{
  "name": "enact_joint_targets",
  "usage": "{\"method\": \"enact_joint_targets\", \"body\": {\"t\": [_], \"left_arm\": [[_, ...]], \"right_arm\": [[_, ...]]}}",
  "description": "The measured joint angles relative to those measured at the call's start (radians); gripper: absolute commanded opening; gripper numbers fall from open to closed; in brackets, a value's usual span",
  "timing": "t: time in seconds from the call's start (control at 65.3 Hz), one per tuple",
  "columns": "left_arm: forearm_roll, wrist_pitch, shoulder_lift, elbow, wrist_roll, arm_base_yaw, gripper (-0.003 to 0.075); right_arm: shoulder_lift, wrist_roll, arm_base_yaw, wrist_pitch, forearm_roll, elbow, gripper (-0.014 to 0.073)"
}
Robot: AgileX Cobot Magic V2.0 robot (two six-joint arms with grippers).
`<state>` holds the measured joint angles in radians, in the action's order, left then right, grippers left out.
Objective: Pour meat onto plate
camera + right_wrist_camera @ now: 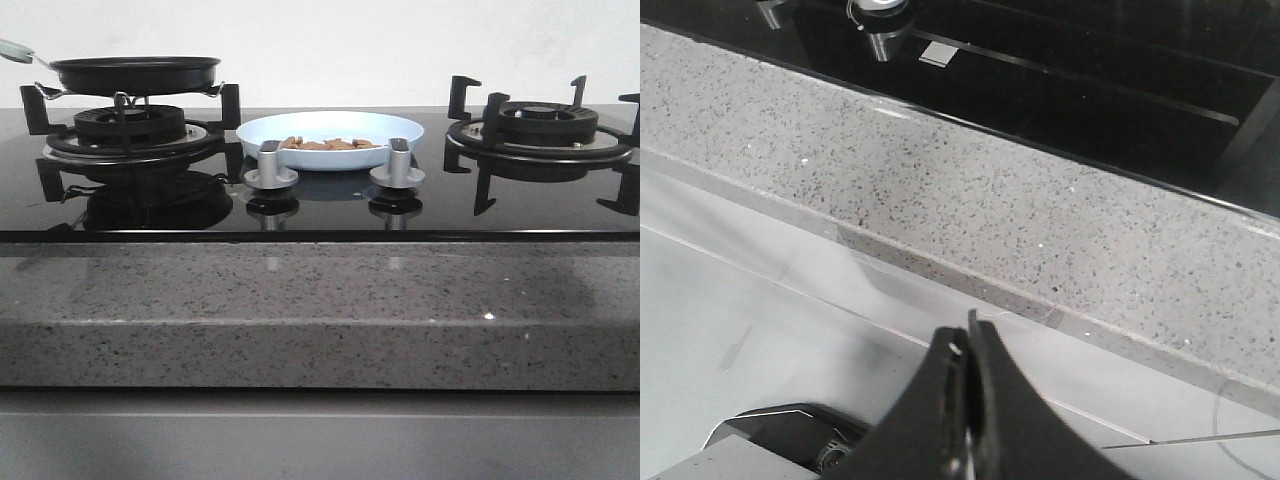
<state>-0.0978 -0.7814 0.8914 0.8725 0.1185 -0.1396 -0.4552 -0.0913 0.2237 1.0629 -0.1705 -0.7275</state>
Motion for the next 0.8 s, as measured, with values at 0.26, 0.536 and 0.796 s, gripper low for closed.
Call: {"method": "enact_joint_targets", "body": {"t": [0.26,0.536,0.796], "left_arm": [[0.022,0.091,-0.103,-0.080,0.000,0.009,-0.0020],[0.020,0.407,-0.472,-0.469,0.000,0.088,-0.0020],[-0.008,0.585,-0.807,-0.774,0.000,0.124,-0.0020]], "right_arm": [[0.000,0.000,0.000,0.000,0.000,0.000,-0.0068],[0.000,0.000,0.000,0.000,0.000,0.000,-0.0068],[0.000,0.000,0.000,0.000,0.000,0.000,-0.0068]]}}
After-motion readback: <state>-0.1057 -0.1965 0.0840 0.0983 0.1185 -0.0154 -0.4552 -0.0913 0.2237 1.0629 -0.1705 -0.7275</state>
